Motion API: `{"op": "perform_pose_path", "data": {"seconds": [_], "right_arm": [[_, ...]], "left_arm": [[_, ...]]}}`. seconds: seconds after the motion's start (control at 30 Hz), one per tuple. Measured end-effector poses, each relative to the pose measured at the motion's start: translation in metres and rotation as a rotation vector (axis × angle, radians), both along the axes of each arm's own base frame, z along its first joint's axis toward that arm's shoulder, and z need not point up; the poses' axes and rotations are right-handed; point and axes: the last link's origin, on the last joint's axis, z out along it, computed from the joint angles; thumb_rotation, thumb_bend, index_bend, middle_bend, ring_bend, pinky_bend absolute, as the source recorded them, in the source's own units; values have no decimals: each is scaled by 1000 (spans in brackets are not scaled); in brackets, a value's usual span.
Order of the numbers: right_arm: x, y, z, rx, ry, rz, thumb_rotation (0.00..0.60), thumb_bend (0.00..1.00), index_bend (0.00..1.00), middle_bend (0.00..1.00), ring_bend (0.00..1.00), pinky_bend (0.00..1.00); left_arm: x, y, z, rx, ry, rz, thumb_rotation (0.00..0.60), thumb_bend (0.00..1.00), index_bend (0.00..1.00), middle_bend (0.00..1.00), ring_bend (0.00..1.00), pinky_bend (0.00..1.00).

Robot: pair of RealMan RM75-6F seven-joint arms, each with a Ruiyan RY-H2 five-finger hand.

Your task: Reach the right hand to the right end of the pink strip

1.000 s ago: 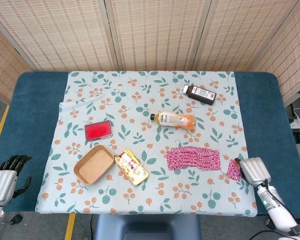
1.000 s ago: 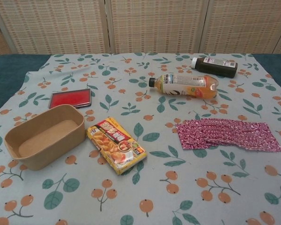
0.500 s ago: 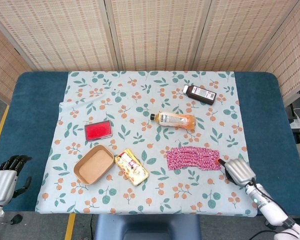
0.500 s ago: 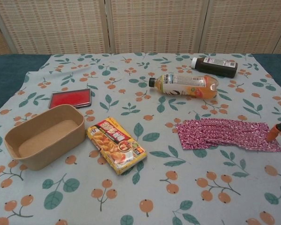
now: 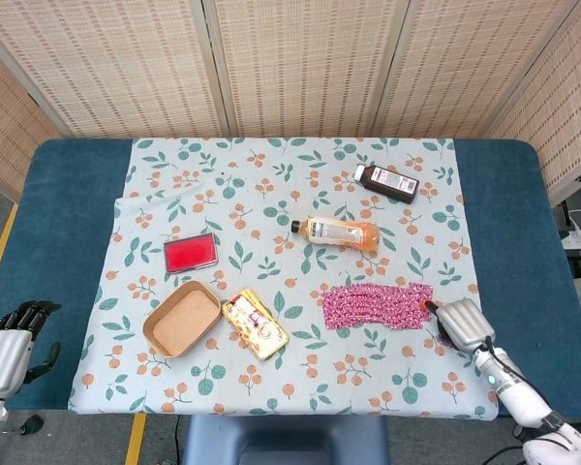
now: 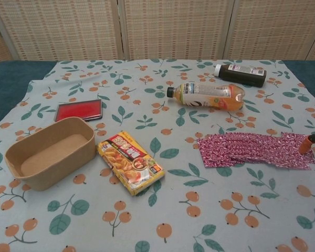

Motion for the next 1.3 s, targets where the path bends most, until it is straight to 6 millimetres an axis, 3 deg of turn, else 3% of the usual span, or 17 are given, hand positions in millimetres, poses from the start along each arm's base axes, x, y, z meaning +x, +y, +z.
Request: {"op": "perform_pose_path", "data": {"seconds": [0.37, 0.6, 0.87, 1.03, 1.1, 1.17, 1.27, 1.3], "right_arm": [[-25, -11, 11, -63, 41, -97, 600, 960, 306, 786, 829, 736], [-29, -13, 20, -105, 44, -110, 600, 960, 306, 786, 829, 736], [-16, -13, 40, -253, 28, 2, 600, 960, 303, 786, 829, 735], [3, 1, 61, -397, -21, 114, 600, 956, 294, 785, 806, 720], [9, 12, 69, -443, -53, 131, 600, 882, 263, 765, 743, 666], [12, 21, 75, -462, -75, 121, 600, 660, 197, 640, 598, 528], [16, 33, 81, -478, -84, 89, 600, 292, 46, 277, 175, 149], [18, 35, 83, -490, -80, 85, 600, 259, 30, 230, 119, 117]], "left_arm": [[0, 0, 1, 5, -1, -2, 600, 418, 217, 211, 157, 281], [0, 0, -1, 1, 5, -1, 600, 419, 217, 211, 158, 281], [0, 0, 0, 1, 4, 0, 600, 420, 217, 211, 158, 282], [-1, 0, -1, -2, 7, 5, 600, 420, 217, 211, 158, 282], [0, 0, -2, -5, 8, 4, 600, 419, 217, 211, 157, 282], [1, 0, -2, -8, 9, 0, 600, 419, 217, 212, 158, 282], [2, -1, -3, -8, 10, -9, 600, 419, 217, 212, 158, 282], [3, -1, -3, -8, 9, -10, 600, 419, 217, 212, 157, 282]]}}
